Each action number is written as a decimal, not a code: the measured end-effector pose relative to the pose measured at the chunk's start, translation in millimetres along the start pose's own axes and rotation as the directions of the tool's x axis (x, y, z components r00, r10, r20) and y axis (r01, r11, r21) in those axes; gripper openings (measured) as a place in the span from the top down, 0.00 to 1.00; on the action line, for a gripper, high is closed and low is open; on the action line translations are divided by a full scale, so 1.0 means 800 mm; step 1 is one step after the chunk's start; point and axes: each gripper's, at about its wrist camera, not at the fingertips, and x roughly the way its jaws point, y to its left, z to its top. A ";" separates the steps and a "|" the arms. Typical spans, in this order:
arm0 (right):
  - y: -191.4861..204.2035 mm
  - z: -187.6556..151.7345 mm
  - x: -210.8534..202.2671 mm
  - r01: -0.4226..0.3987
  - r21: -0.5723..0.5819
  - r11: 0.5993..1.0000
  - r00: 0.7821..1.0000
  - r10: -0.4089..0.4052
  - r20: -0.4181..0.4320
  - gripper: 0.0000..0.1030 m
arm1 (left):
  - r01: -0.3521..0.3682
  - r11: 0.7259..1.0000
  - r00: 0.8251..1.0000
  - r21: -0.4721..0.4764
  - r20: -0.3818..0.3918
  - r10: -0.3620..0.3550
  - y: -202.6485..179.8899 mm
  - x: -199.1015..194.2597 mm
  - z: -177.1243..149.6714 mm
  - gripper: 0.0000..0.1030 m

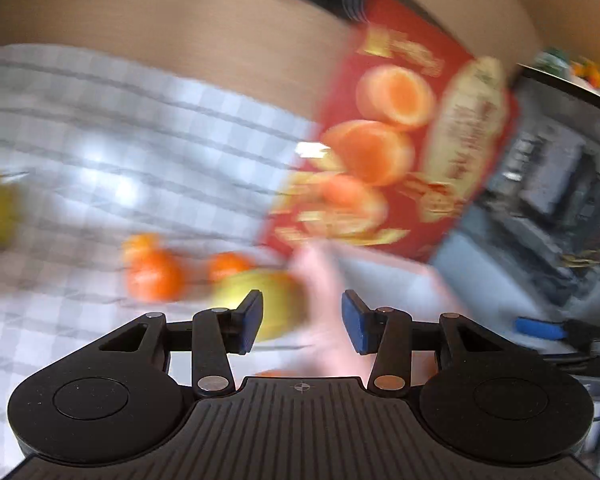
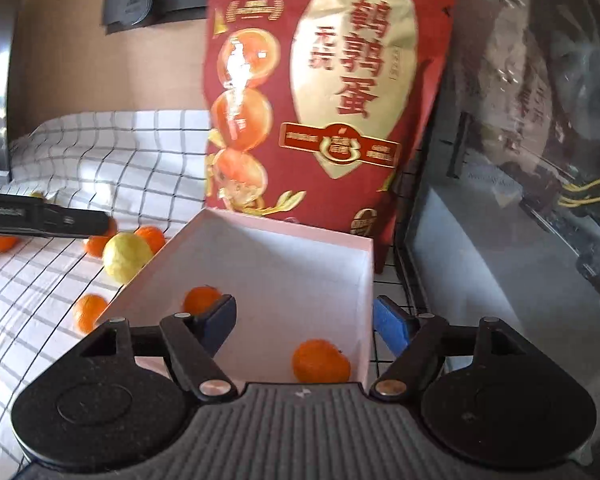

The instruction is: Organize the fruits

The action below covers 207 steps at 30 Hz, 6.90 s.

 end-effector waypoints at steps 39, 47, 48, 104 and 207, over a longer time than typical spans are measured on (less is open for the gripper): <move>0.267 0.072 0.138 -0.197 -0.220 0.955 0.950 0.131 -0.282 0.38 | -0.016 0.988 0.995 -0.154 0.097 0.031 0.107 -0.057 -0.048 0.53; 0.215 0.030 0.007 -0.395 -0.149 0.906 0.905 0.356 -0.233 0.38 | 0.020 0.999 0.999 -0.045 0.037 -0.019 0.084 -0.043 -0.057 0.53; 0.207 0.018 -0.004 -0.394 -0.150 0.907 0.906 0.356 -0.230 0.38 | 0.027 0.999 0.999 -0.027 0.029 -0.026 0.078 -0.041 -0.058 0.53; 0.068 -0.125 -0.013 -0.179 0.019 0.984 0.972 0.180 -0.151 0.14 | -0.085 0.977 0.982 0.198 -0.151 0.116 -0.030 0.053 -0.078 0.48; 0.098 -0.125 -0.032 -0.280 -0.133 0.951 0.957 0.266 -0.112 0.31 | -0.093 0.979 0.989 0.181 -0.098 0.112 -0.083 -0.057 -0.173 0.55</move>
